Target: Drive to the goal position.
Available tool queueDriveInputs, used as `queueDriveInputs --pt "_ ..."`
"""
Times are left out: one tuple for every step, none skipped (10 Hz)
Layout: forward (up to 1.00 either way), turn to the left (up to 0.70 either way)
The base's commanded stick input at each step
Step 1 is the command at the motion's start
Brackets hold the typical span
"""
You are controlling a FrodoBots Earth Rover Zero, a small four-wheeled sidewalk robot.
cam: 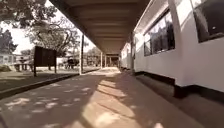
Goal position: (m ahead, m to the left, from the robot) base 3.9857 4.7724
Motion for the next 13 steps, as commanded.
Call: queueDriveInputs --pt "0.7 0.0" --pt "0.7 0.0" --pt "0.7 0.0" --pt "0.7 0.0" --pt "0.7 0.0" --pt "0.7 0.0" --pt "0.7 0.0" --pt "0.7 0.0" --pt "0.7 0.0" --pt "0.7 0.0" --pt "0.7 0.1" --pt "0.7 0.31" --pt "0.7 0.35"
